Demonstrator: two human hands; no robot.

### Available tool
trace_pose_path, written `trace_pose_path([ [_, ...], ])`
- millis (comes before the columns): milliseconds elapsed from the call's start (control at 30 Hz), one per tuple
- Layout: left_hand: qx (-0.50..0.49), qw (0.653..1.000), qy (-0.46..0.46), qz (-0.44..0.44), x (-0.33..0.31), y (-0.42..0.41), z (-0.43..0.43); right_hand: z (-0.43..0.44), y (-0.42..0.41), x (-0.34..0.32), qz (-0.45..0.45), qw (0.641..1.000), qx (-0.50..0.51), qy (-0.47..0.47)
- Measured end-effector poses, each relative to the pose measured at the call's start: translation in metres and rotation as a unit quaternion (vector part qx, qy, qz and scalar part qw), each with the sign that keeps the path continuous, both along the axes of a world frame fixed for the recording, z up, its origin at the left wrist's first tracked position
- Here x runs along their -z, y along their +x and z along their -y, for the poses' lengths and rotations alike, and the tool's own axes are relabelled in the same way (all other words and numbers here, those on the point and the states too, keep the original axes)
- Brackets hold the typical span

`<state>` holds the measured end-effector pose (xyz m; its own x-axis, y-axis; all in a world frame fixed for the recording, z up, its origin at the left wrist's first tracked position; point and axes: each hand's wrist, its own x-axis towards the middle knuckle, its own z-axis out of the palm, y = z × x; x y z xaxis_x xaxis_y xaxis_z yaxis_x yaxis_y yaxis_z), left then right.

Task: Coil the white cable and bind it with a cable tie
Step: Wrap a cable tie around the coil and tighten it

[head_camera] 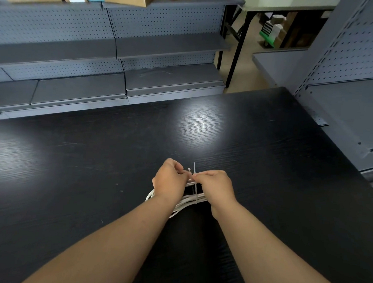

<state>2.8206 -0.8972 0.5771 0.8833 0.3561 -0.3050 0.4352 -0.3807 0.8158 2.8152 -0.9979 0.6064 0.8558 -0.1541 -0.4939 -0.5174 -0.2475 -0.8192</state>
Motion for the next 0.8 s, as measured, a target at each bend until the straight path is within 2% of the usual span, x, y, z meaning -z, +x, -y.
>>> trace_pose_path([
  [333, -0.009, 1.0, -0.003, -0.004, -0.002, 0.0, 0.0, 0.002, 0.0, -0.004, -0.02, 0.999, -0.019, -0.016],
  [533, -0.023, 1.0, -0.003, 0.003, -0.003, -0.001, 0.002, -0.001, 0.007, -0.009, -0.057, 0.983, -0.105, -0.139],
  [800, -0.022, 0.999, 0.006, 0.027, 0.0, -0.004, 0.001, -0.004, 0.013, -0.011, -0.082, 0.978, -0.11, -0.156],
])
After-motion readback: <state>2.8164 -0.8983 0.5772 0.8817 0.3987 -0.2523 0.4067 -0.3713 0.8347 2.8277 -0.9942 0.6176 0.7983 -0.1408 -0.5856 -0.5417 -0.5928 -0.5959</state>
